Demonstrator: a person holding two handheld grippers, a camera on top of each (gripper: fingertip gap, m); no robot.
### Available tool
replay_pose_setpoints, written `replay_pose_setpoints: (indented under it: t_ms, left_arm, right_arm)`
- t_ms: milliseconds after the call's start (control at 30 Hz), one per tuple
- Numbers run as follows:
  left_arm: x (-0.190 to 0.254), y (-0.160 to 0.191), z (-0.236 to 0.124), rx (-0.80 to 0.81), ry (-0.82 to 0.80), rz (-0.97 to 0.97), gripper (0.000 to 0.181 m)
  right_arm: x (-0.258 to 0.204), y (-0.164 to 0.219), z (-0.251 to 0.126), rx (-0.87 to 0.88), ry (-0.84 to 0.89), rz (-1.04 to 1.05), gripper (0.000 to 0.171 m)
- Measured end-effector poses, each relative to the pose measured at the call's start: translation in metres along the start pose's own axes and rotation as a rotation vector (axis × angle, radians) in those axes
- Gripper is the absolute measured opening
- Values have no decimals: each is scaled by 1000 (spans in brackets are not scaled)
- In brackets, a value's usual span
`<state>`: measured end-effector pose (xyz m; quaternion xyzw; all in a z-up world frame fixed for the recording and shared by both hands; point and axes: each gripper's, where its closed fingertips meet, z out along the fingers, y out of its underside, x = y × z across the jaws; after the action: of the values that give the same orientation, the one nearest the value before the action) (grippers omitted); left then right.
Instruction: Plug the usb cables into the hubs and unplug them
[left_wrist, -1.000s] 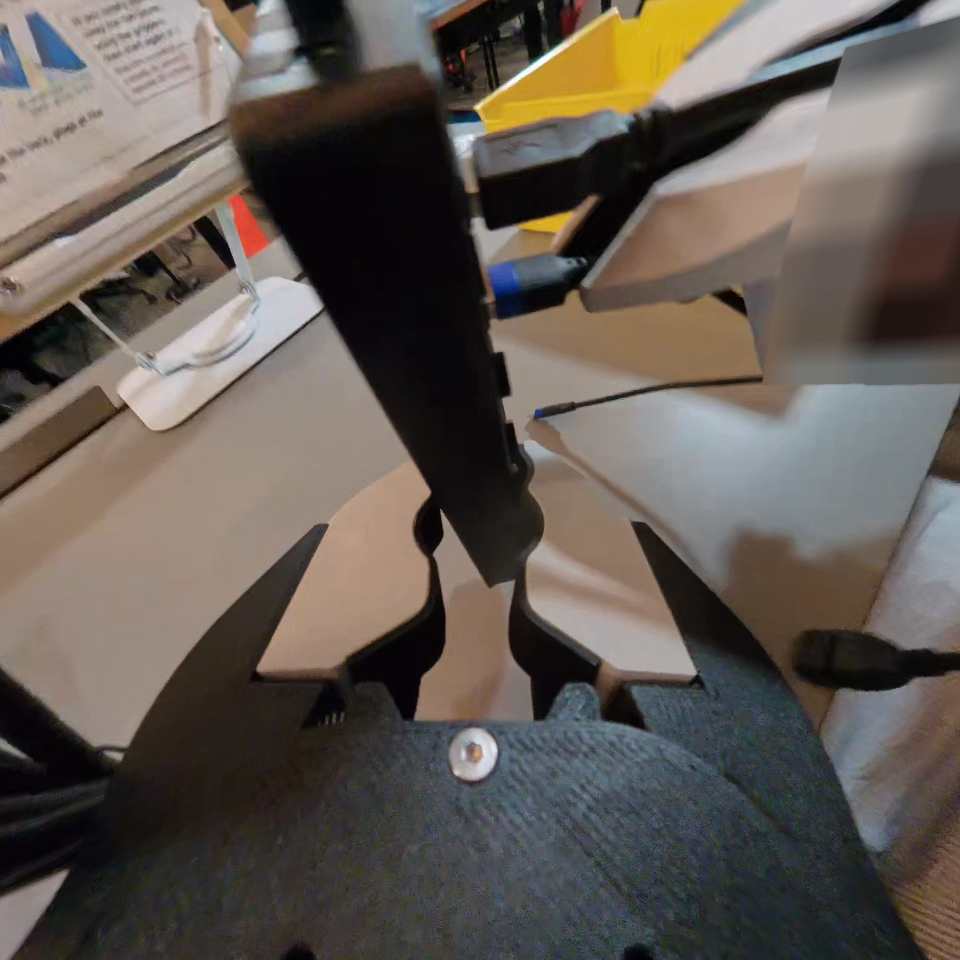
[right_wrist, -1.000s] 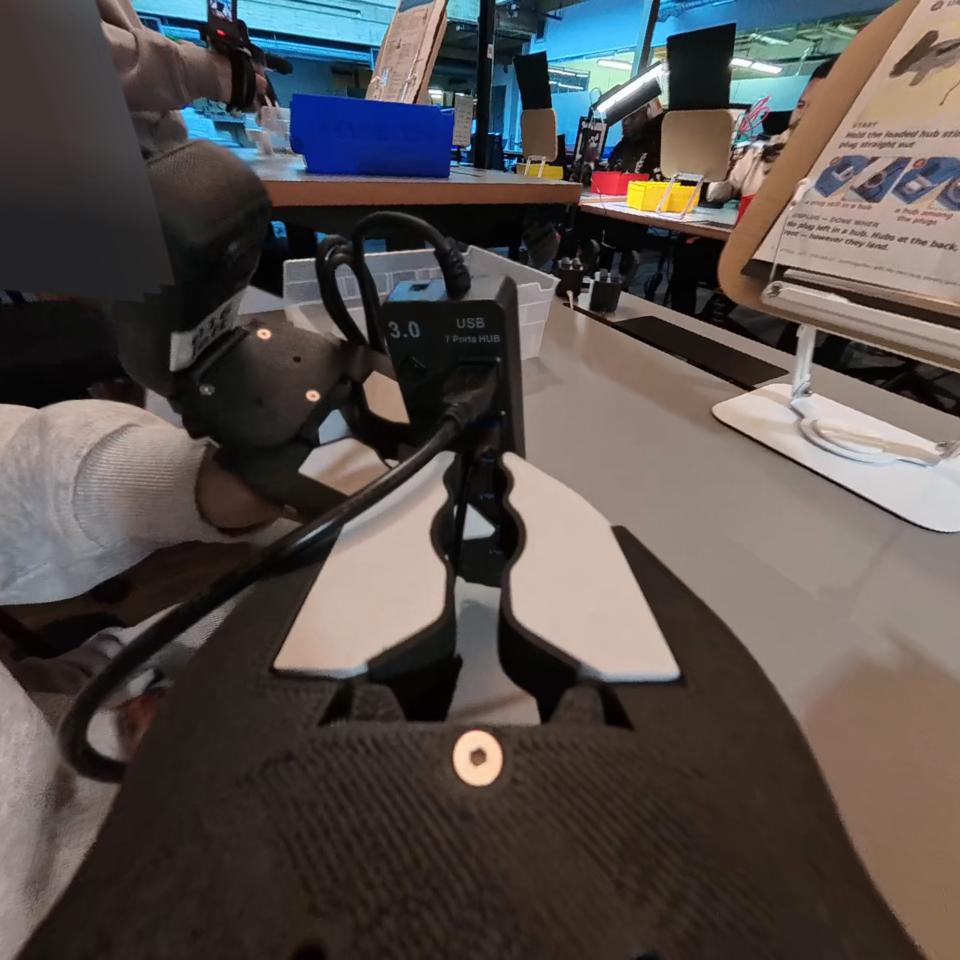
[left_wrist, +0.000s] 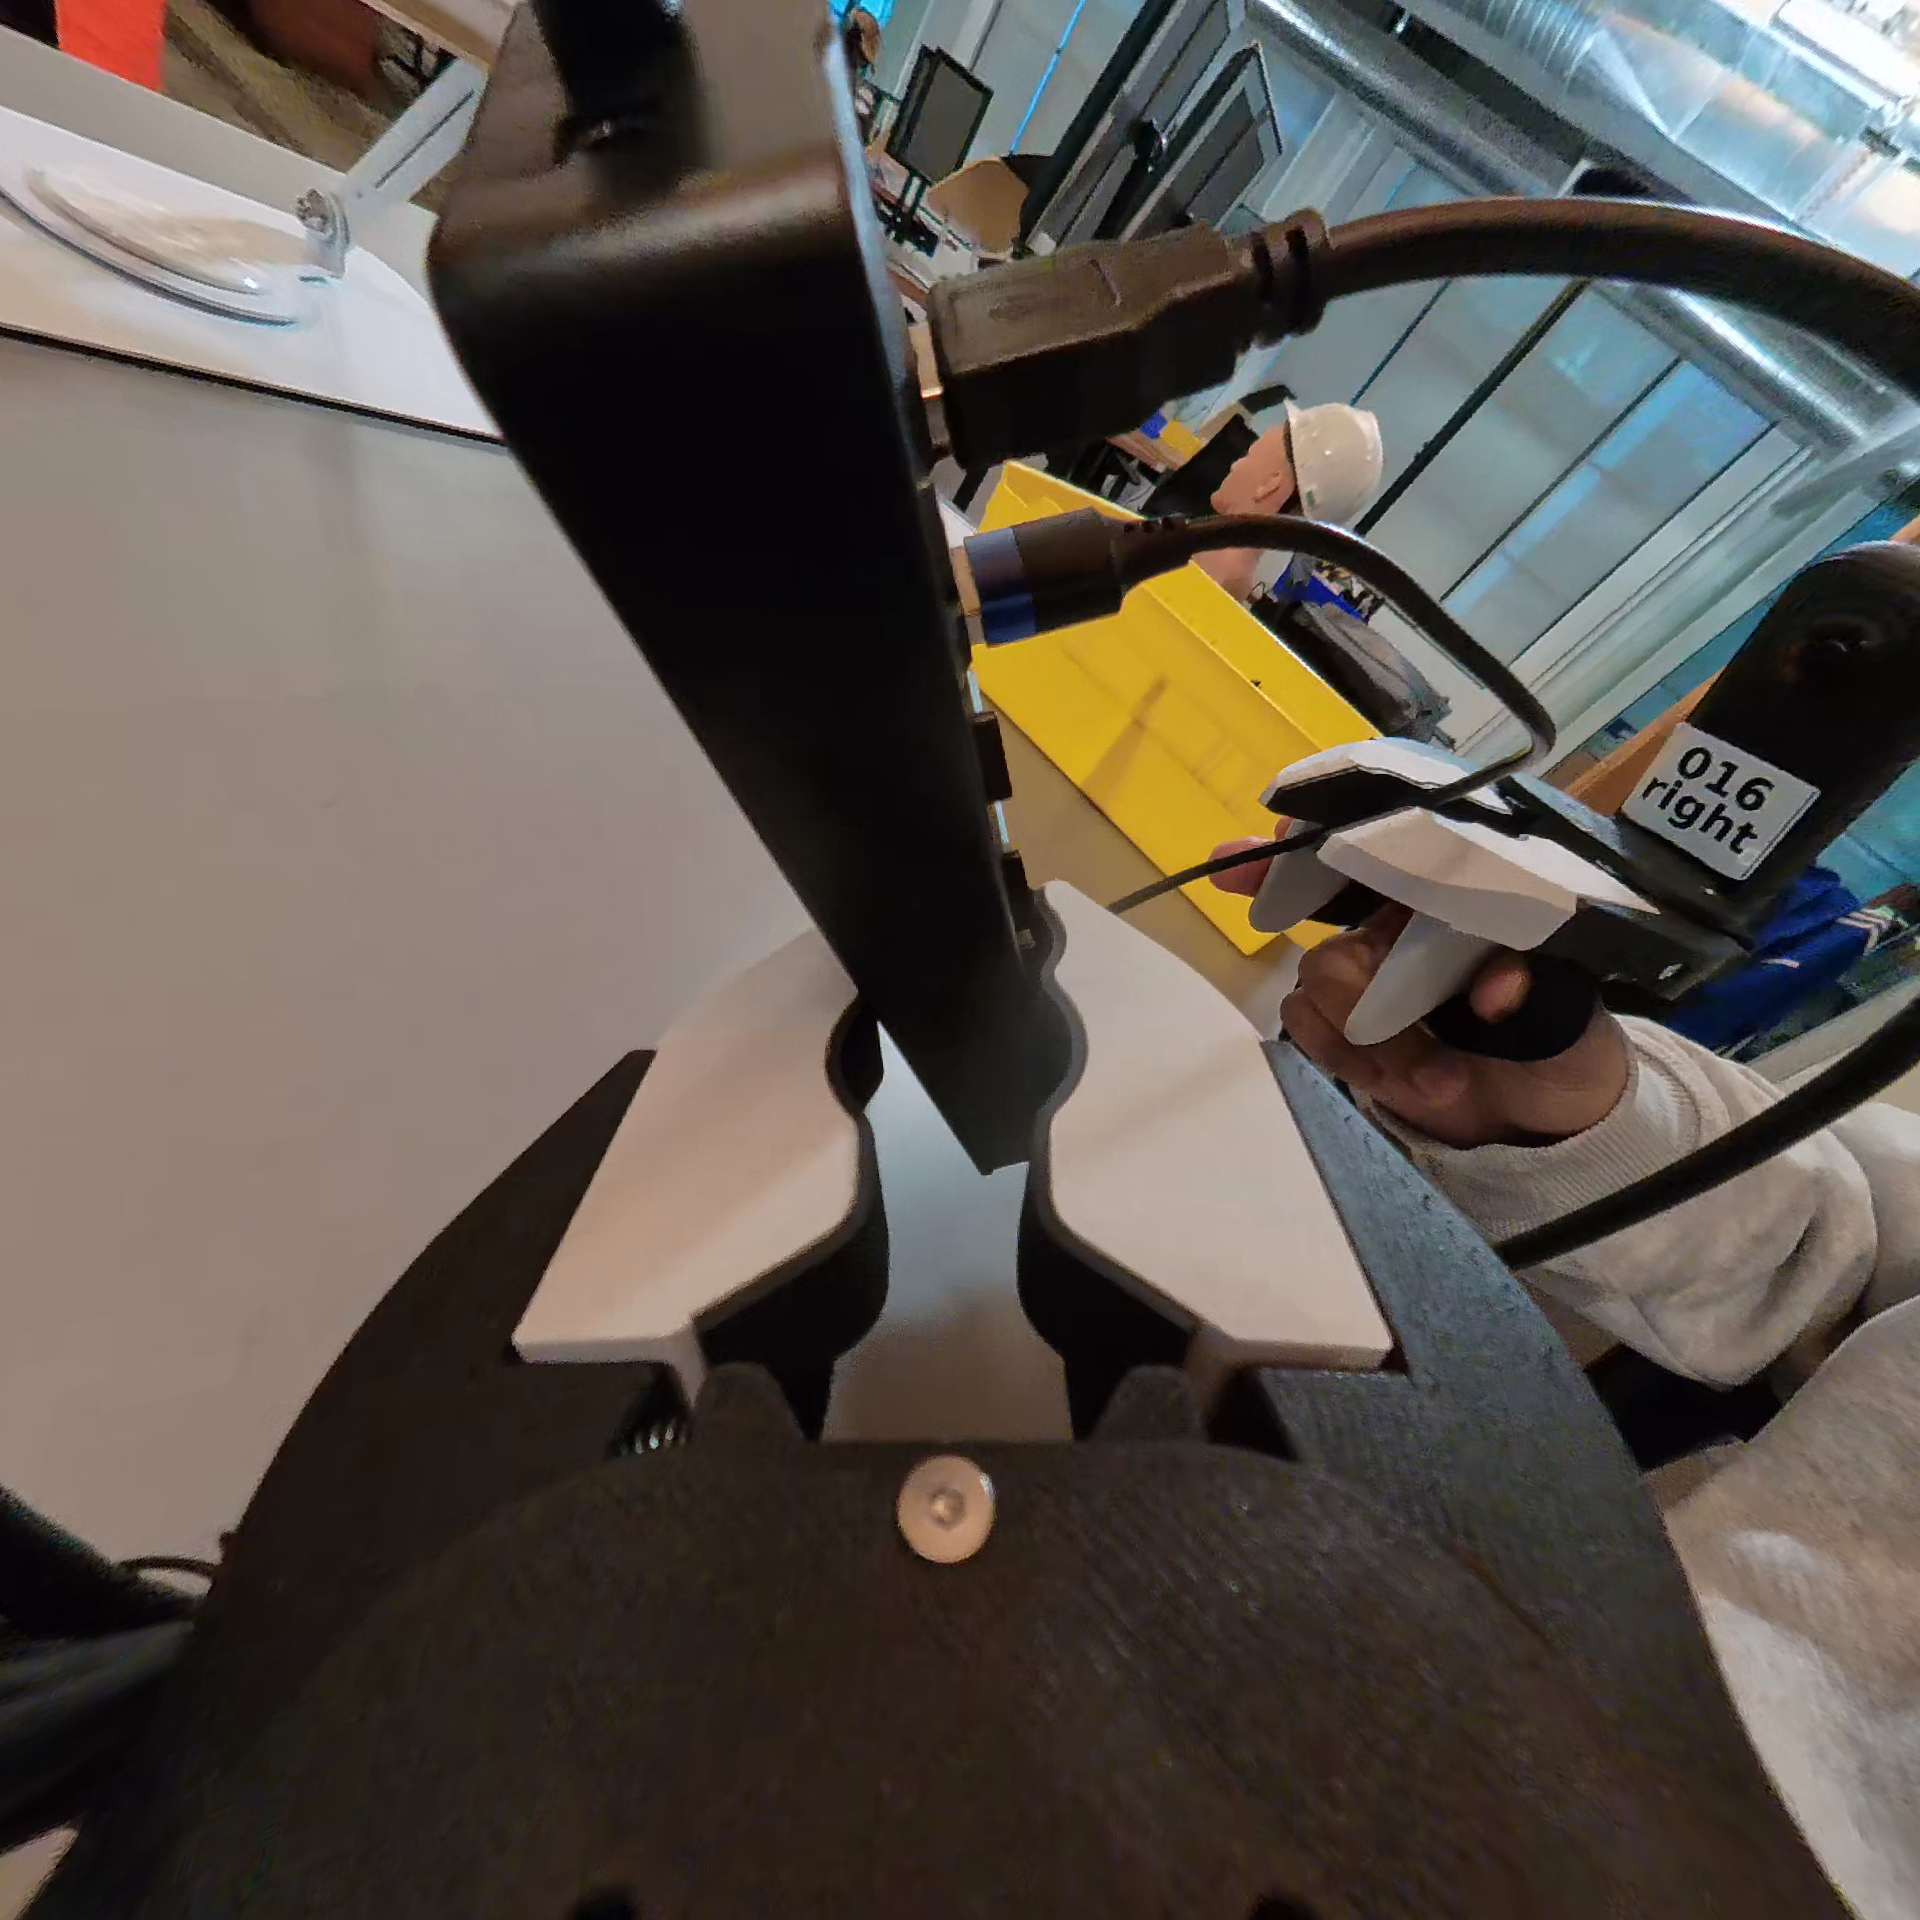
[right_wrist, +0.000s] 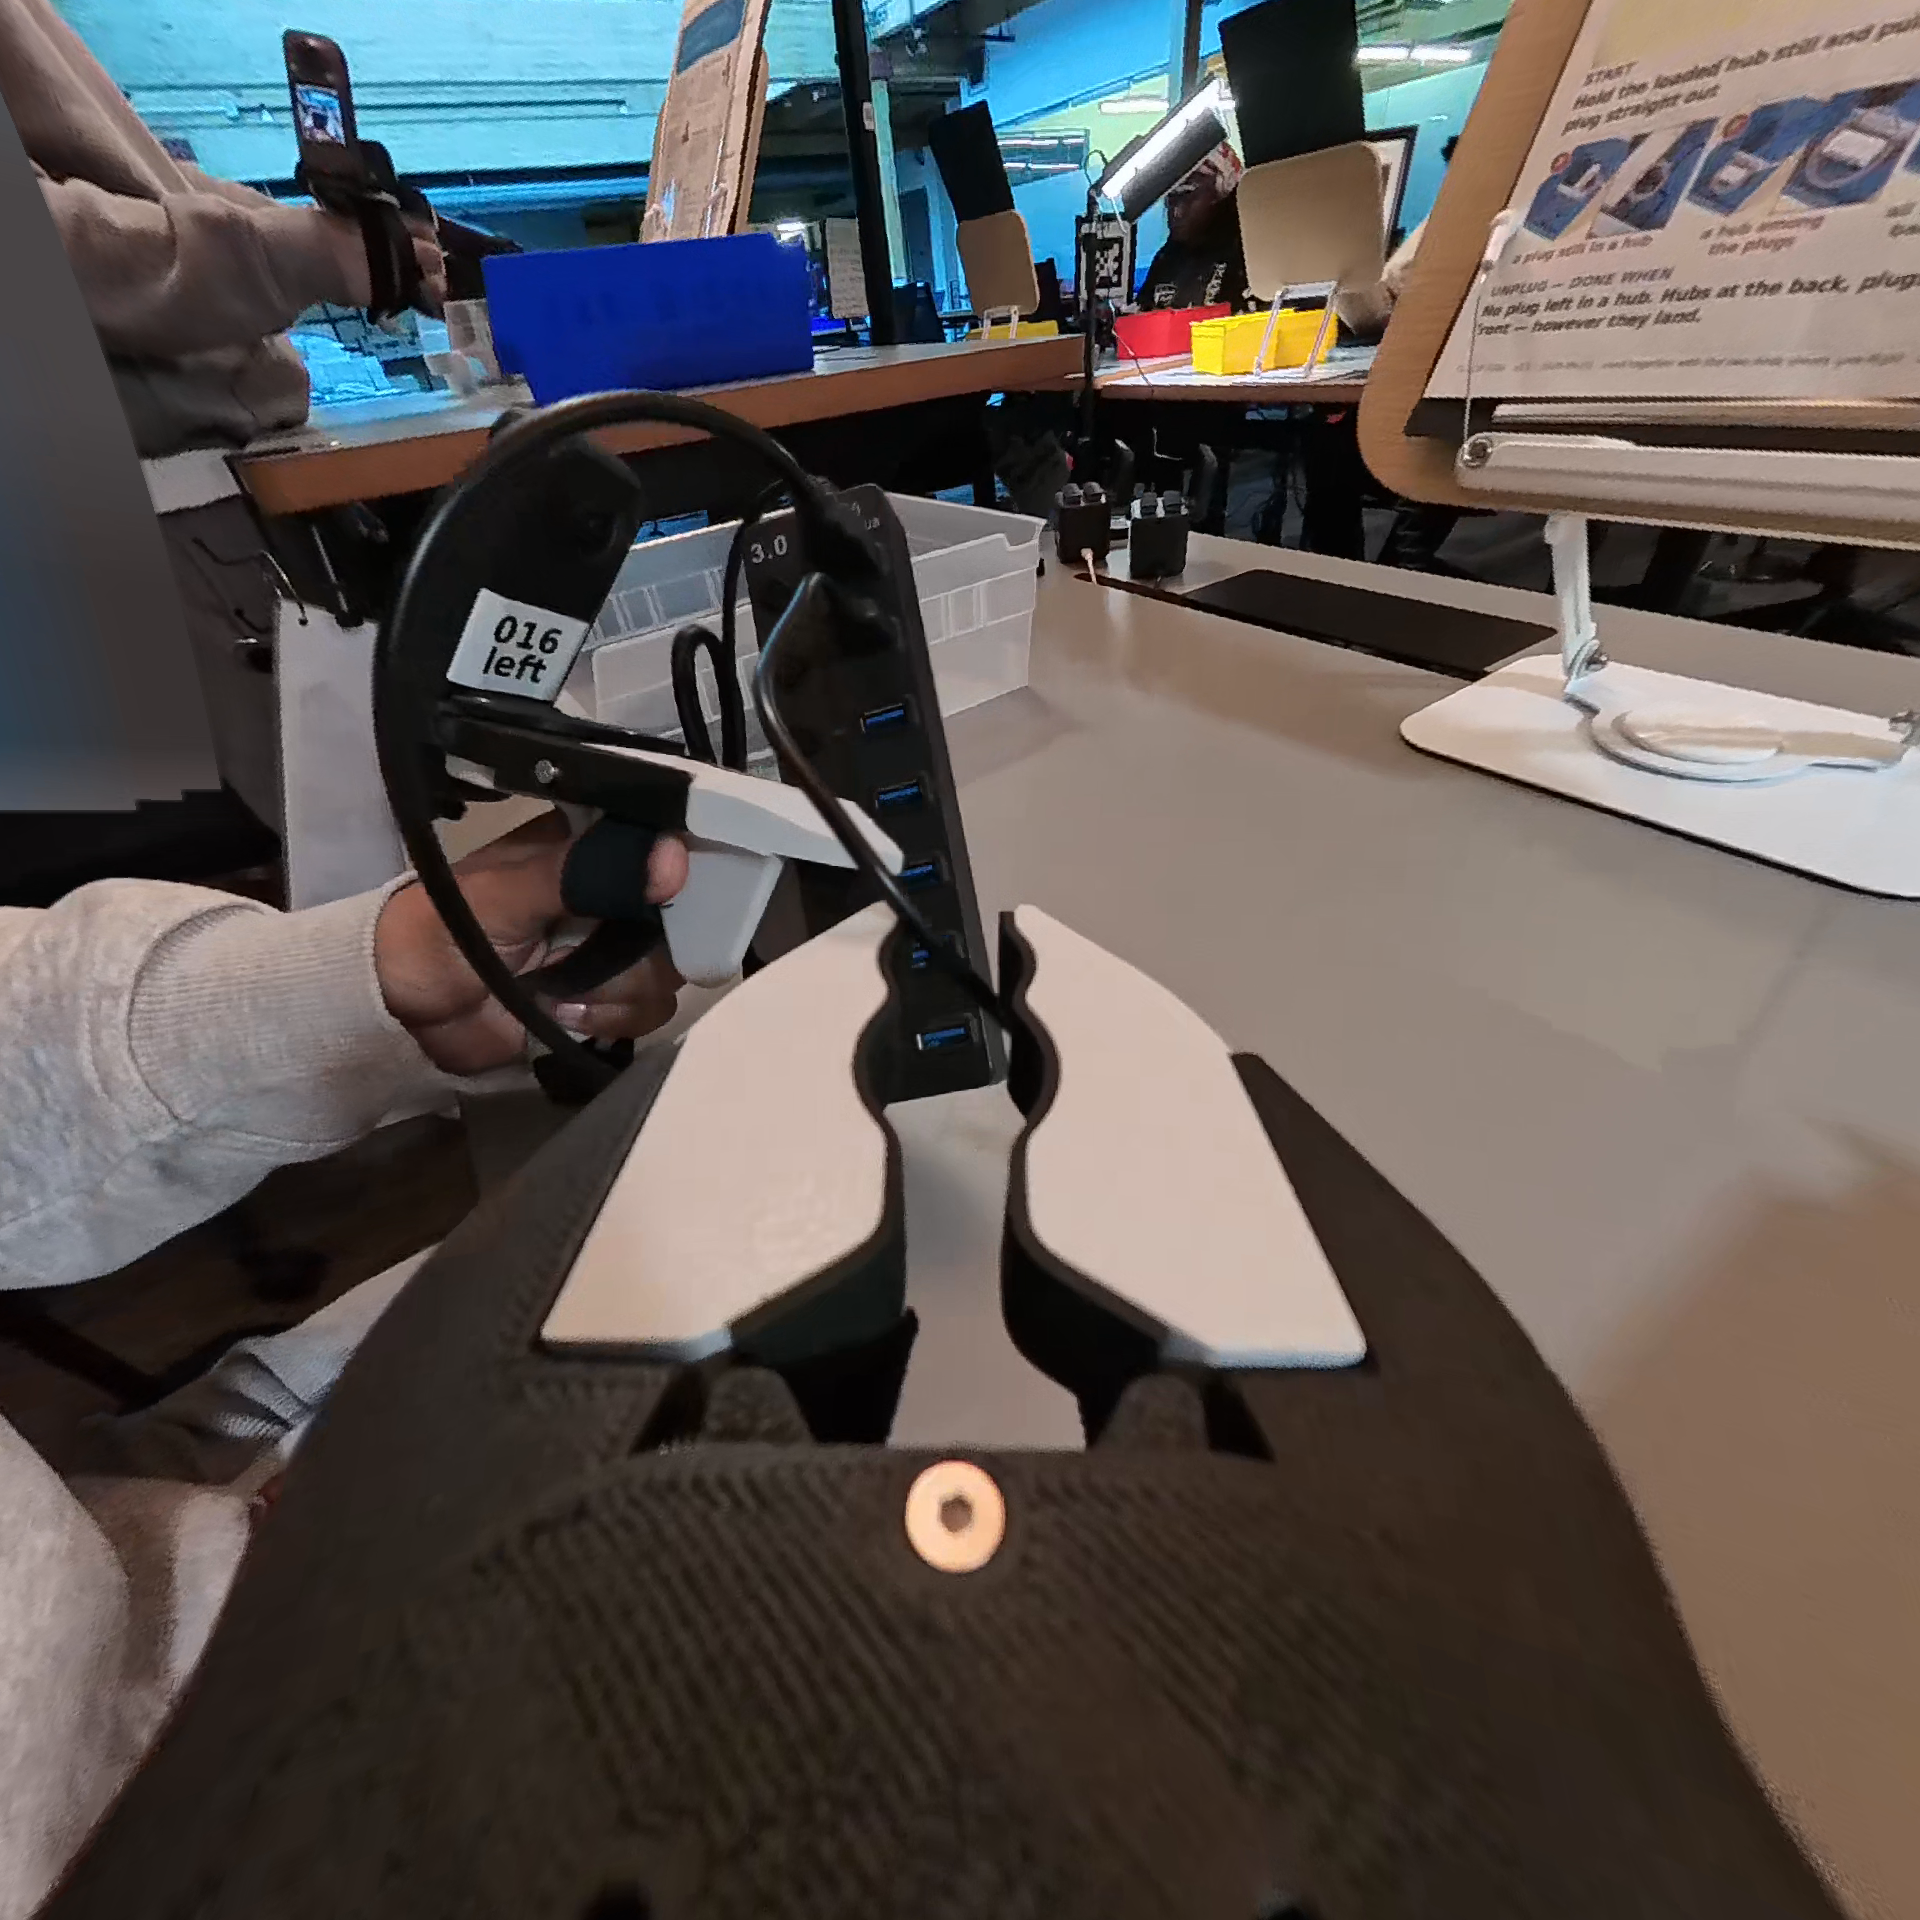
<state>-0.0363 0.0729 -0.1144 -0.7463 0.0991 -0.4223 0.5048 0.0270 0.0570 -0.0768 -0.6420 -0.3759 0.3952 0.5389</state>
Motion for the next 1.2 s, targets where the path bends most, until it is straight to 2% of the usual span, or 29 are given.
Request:
replay_pose_setpoints:
  t_ms: [500, 767, 1200]
  left_arm:
    - [6, -4, -1, 34, 61, -25, 27]
    - [10, -15, -8, 122, 175, -170, 28]
    - [11, -17, -9, 139, 207, -206, 28]
  right_arm:
    - [6, 3, 0, 8, -12, 94, 17]
    - [10, 5, 0, 12, -24, 153, 17]
    - [-4, 24, 8, -71, -89, 147, 19]
